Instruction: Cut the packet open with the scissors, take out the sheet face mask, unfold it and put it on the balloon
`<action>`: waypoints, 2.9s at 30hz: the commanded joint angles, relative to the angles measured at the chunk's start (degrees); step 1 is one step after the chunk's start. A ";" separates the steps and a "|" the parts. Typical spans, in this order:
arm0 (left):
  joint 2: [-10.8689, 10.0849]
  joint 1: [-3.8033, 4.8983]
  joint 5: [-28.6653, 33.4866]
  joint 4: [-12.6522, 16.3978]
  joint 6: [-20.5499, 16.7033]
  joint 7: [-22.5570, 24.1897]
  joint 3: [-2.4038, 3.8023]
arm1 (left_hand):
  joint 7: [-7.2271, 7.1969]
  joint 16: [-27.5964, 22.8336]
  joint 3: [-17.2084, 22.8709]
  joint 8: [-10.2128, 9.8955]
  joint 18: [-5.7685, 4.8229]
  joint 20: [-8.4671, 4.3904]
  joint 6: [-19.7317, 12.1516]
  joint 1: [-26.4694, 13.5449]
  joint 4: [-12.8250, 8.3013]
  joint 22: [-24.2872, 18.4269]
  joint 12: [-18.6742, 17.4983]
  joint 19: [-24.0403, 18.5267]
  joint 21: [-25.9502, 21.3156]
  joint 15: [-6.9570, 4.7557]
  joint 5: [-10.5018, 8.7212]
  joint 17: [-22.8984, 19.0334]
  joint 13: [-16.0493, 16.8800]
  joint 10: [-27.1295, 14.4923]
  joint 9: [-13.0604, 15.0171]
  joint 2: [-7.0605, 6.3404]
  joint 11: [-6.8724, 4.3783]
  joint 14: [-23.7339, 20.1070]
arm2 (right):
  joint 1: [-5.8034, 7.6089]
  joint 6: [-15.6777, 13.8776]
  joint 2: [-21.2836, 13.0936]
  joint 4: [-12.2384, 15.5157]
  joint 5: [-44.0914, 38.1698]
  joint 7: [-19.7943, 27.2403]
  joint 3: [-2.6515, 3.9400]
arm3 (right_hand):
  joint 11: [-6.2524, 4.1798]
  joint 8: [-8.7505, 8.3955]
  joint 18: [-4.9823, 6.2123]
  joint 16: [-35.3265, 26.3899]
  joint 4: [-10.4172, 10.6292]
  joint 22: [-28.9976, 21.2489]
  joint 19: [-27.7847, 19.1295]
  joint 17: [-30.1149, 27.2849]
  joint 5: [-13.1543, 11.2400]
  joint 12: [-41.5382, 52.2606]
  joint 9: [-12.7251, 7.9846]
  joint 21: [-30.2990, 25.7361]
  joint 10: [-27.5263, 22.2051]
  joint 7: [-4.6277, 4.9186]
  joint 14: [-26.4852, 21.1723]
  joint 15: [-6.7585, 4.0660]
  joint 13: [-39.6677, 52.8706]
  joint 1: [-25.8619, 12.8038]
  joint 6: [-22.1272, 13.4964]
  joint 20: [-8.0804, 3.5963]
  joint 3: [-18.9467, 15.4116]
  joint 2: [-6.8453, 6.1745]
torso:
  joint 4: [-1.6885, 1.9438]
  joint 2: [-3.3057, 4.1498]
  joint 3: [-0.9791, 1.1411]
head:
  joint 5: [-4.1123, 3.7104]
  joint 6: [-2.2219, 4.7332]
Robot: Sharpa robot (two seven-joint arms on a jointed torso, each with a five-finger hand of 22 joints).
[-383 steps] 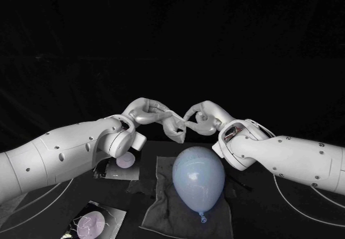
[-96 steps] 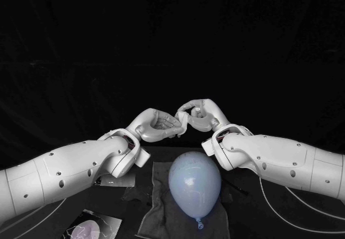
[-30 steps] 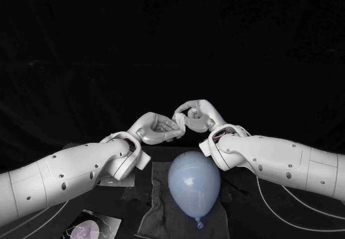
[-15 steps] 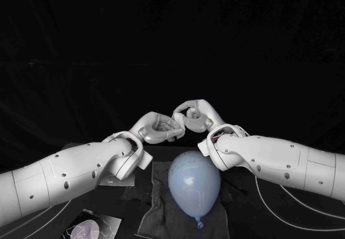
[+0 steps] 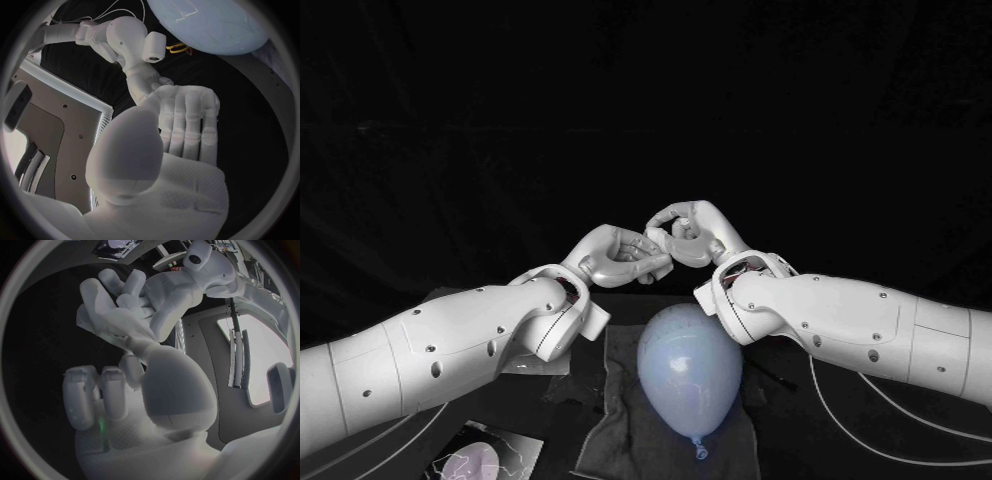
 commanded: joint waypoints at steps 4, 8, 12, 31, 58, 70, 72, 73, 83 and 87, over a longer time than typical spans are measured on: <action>-0.07 0.03 3.89 0.43 0.24 1.09 0.16 | 0.92 0.39 -1.17 -1.38 0.52 0.06 -1.12 -1.12 -0.09 -0.23 -1.02 0.35 -0.49 0.68 -0.14 -0.21 -0.37 -1.18 -0.51 -0.43 0.52 -0.12 | -0.08 -0.48 0.04 0.01 -0.93 -0.38 0.00 | -0.43 0.23 -0.37 0.22 -0.23 15.10 6.01 15.09 0.32 0.21 1.31 0.37 0.85 0.12 6.00 -0.44 2.15 0.55 0.32 -0.37 0.34 0.25 | 0.00 -0.01 -0.01 | 0.02 -0.06; -0.18 0.02 4.54 0.48 0.85 1.18 0.17 | 1.30 0.45 -1.56 -1.97 0.52 0.11 -1.61 -0.53 -0.27 -0.36 -1.35 0.36 -0.66 0.93 -0.13 -0.30 -0.53 -1.59 -0.79 -0.68 0.82 -0.29 | -0.11 -0.44 0.03 0.01 -0.90 -0.37 -0.01 | -0.42 0.24 -0.37 0.22 -0.27 15.10 6.01 15.09 0.33 0.14 1.32 0.37 0.83 0.13 6.00 -0.44 2.11 0.56 0.30 -0.37 0.43 0.28 | 0.00 -0.01 0.01 | 0.01 -0.11; -0.22 0.02 5.37 0.57 1.63 1.26 0.18 | 1.38 0.48 -1.61 -2.14 0.52 0.12 -1.71 -0.15 -0.30 -0.40 -1.45 0.37 -0.71 1.00 -0.13 -0.33 -0.58 -1.69 -0.88 -0.68 0.89 -0.36 | -0.14 -0.42 0.04 0.04 -0.88 -0.34 -0.02 | -0.42 0.24 -0.37 0.22 -0.27 15.10 6.01 15.09 0.33 0.14 1.32 0.37 0.83 0.13 6.00 -0.44 2.11 0.56 0.30 -0.37 0.43 0.28 | -0.02 -0.03 -0.01 | 0.01 -0.15; 0.01 -0.01 12.94 0.58 1.70 3.04 0.19 | -1.29 1.14 7.90 -0.12 0.34 -2.16 3.81 9.90 -3.99 3.24 -2.97 0.28 5.06 -1.43 -0.26 -1.40 -1.88 5.67 0.81 5.20 -2.07 1.39 | -0.28 -0.36 0.11 -0.01 -0.77 -0.23 -0.03 | -0.41 0.26 -0.37 0.22 -0.32 15.10 6.01 15.09 0.33 0.18 1.32 0.37 0.86 0.15 6.00 -0.43 2.13 0.56 0.28 -0.37 0.55 0.30 | -0.07 -0.02 0.00 | 0.29 -0.10; -4.52 -0.75 9.78 2.50 -1.63 3.71 0.05 | -0.55 4.90 29.64 0.21 0.32 -1.87 1.10 -8.92 -18.04 15.85 0.63 -11.97 23.24 -1.08 7.70 -3.50 6.75 0.64 11.17 -0.33 -1.33 0.50 | -0.30 -0.71 -1.05 -0.79 -2.35 -0.50 -0.03 | -0.39 0.30 -0.37 0.22 -0.38 15.10 6.01 15.09 0.33 0.14 1.33 0.37 0.85 0.17 6.00 -0.42 2.10 0.54 0.26 -0.37 0.70 0.28 | 0.05 -0.05 0.03 | 0.09 -0.24; -3.74 -4.69 -7.22 -0.63 -7.75 5.45 -0.27 | 2.77 3.16 12.54 -9.18 0.50 4.74 -12.17 -4.64 -15.64 5.02 0.78 -15.80 6.75 5.54 5.02 -5.56 4.23 -14.46 5.35 -4.86 4.59 -15.49 | -0.24 -0.84 -1.95 0.74 -1.24 -0.78 -0.01 | -0.38 0.34 -0.37 0.22 -0.45 15.10 6.01 15.09 0.33 0.16 1.34 0.37 0.87 0.18 6.00 -0.41 2.11 0.52 0.25 -0.37 0.81 0.24 | 0.07 -0.01 -0.04 | -0.08 -0.05; -3.27 -5.25 -8.65 -1.62 -8.59 5.40 -0.30 | 3.18 3.95 6.97 -9.29 0.51 5.94 -13.70 -2.44 -14.02 2.25 3.28 -16.36 2.59 6.96 3.14 -6.60 3.84 -18.96 5.09 -3.74 6.27 -20.70 | -0.20 -0.80 -2.16 1.21 -0.64 -0.86 0.00 | -0.38 0.34 -0.37 0.22 -0.45 15.10 6.01 15.09 0.33 0.16 1.34 0.37 0.87 0.18 6.00 -0.41 2.11 0.52 0.25 -0.37 0.81 0.24 | 0.04 0.02 -0.06 | -0.03 -0.09; -3.02 -5.54 -9.33 -2.15 -8.98 5.33 -0.31 | 3.10 4.56 5.25 -9.21 0.49 6.15 -13.97 -1.66 -13.54 1.64 4.24 -16.24 1.73 7.09 2.57 -6.87 3.70 -19.66 5.04 -3.25 6.50 -21.59 | -0.17 -0.77 -2.25 1.43 -0.26 -0.93 0.01 | -0.38 0.34 -0.37 0.22 -0.45 15.10 6.01 15.09 0.33 0.16 1.34 0.37 0.87 0.18 6.00 -0.41 2.11 0.52 0.25 -0.37 0.81 0.24 | 0.04 0.02 -0.06 | -0.03 -0.09; -0.56 -7.02 -12.11 -4.79 -10.54 5.04 -0.38 | 3.28 10.11 -12.68 -8.08 0.18 6.65 -16.20 7.28 -5.99 -2.17 11.68 -15.48 -3.55 8.92 -0.10 -10.42 0.81 -25.32 4.61 1.14 7.83 -29.06 | 0.10 -0.54 -2.46 3.18 5.39 -1.38 0.11 | -0.38 0.38 -0.37 0.22 -0.53 15.10 6.01 15.09 0.34 0.15 1.35 0.37 0.88 0.18 6.00 -0.40 2.10 0.52 0.25 -0.36 0.95 0.24 | 0.02 0.01 -0.05 | 0.17 -0.21; 0.54 -7.17 -11.95 -5.40 -10.96 5.25 -0.36 | 3.44 10.96 -13.74 -7.35 0.15 6.65 -15.40 8.25 -4.99 -2.40 12.77 -15.35 -3.85 8.80 -0.11 -10.82 0.54 -25.04 4.76 1.55 7.63 -29.40 | 0.20 -0.52 -2.24 3.50 7.59 -1.52 0.16 | -0.38 0.40 -0.37 0.22 -0.57 15.10 6.01 15.09 0.36 0.19 1.36 0.37 0.91 0.19 6.00 -0.40 2.12 0.52 0.25 -0.36 1.04 0.25 | -0.11 -0.01 -0.08 | 0.23 -0.06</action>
